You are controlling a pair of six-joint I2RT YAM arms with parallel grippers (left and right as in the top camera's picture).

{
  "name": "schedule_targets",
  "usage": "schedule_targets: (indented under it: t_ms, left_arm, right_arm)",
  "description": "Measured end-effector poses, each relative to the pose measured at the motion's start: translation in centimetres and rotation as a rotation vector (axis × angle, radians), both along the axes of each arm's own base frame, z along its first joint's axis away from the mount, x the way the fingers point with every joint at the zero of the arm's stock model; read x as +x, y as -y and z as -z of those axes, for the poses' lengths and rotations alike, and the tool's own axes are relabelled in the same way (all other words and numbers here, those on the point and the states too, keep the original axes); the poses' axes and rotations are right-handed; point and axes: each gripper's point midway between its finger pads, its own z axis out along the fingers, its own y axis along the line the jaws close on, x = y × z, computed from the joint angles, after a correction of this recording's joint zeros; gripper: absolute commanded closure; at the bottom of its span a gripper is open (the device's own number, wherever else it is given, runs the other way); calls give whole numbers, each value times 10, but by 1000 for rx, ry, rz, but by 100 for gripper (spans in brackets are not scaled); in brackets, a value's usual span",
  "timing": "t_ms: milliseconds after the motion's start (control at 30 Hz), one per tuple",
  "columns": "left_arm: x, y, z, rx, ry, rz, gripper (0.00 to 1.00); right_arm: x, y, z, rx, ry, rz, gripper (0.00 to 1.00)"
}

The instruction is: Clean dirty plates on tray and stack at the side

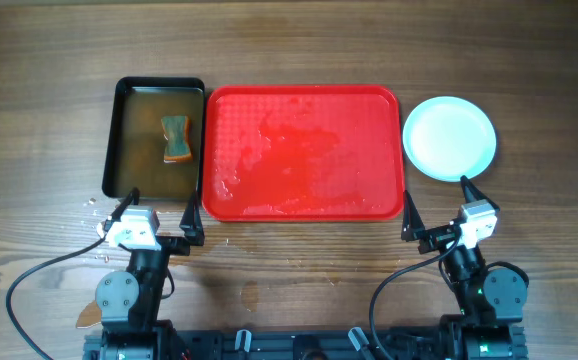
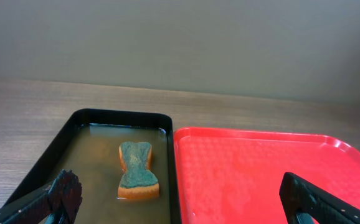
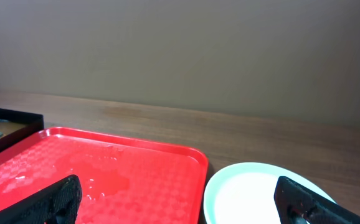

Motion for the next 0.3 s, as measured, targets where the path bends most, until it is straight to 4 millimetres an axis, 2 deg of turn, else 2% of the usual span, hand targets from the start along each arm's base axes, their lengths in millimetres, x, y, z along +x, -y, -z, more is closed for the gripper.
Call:
schedule_targets:
  t_ms: [300]
  left_arm:
    - [0,0,0,0,0,0,0]
  right_arm:
    - [0,0,0,0,0,0,0]
